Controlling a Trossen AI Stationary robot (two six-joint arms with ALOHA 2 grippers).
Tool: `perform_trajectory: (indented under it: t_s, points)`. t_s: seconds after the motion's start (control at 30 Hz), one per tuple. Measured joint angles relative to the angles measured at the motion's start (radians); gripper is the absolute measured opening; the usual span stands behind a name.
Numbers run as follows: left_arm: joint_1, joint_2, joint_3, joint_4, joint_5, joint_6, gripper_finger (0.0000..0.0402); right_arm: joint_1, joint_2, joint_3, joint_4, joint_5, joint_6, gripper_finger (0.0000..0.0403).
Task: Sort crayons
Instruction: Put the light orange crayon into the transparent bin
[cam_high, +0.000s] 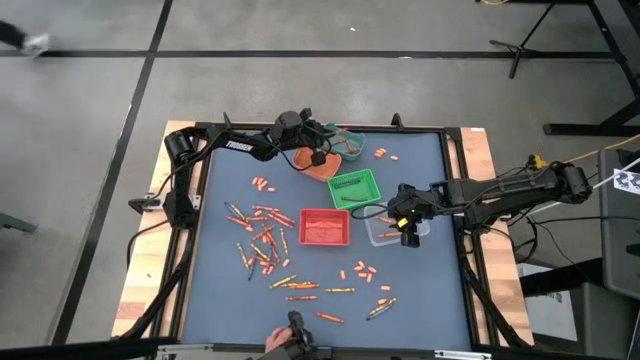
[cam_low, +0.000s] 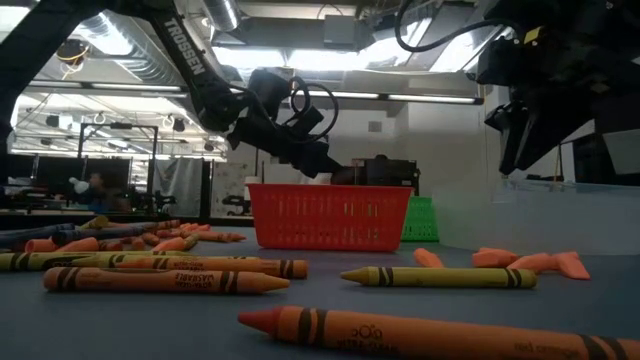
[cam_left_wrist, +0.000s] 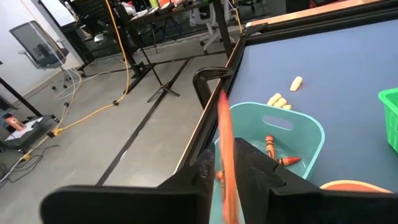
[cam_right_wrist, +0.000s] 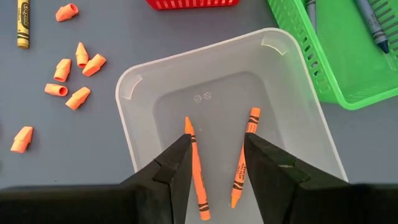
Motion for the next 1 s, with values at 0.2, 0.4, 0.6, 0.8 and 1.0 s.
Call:
perform_trajectory:
  t_s: [0.2,0.4,0.6,0.8,1.0]
  points:
    - [0.0,0.0,0.0,0.0,0.0,-0.001,0.0064,0.0,0.0,0.0,0.0,0.0,0.0,0.0145]
    - [-0.001,0.0,0.0,0.002,0.0,-0.002,0.0065,0.0,0.0,0.0,0.0,0.0,0.0,0.0145]
    - [-0.022,-0.008,0.0,0.002,-0.001,-0.026,0.0065,0.0,0.0,0.0,0.0,0.0,0.0,0.0145]
    - [-0.074,-0.026,-0.001,0.003,0.001,-0.139,0.0064,0.0,0.0,0.0,0.0,0.0,0.0,0.0145]
    - [-0.172,-0.082,-0.001,-0.003,0.012,-0.267,0.0064,0.0,0.0,0.0,0.0,-0.001,0.0,0.0145]
